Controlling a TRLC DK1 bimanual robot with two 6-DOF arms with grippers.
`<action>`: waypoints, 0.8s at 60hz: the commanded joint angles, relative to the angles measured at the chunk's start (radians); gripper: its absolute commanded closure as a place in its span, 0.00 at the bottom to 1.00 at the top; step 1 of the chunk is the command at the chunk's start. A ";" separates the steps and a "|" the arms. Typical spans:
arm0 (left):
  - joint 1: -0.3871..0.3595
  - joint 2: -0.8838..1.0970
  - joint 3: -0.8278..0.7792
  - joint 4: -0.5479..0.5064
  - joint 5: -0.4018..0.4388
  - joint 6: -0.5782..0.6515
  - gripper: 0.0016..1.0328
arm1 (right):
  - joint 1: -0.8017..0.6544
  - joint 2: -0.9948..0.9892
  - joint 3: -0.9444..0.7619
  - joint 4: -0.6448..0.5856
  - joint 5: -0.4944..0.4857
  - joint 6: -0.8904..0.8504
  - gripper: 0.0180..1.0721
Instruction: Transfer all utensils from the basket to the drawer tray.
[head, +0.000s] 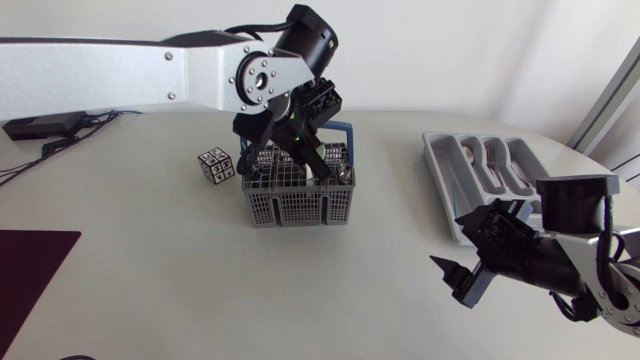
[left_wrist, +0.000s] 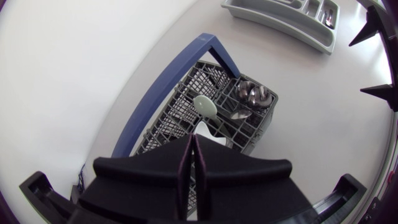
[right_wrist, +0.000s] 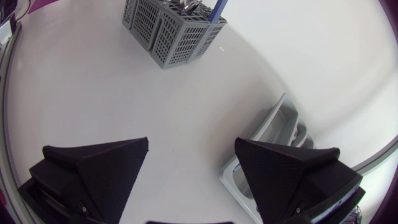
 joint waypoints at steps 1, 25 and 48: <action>-0.004 0.023 0.074 -0.056 -0.048 -0.053 0.97 | 0.015 -0.007 -0.028 0.003 0.012 0.016 0.05; -0.024 0.134 0.210 -0.225 -0.127 -0.225 0.97 | 0.032 -0.002 -0.030 0.004 0.027 0.013 0.05; -0.049 0.109 0.219 -0.251 -0.161 -0.288 0.97 | 0.032 0.002 -0.042 0.015 0.032 0.003 0.05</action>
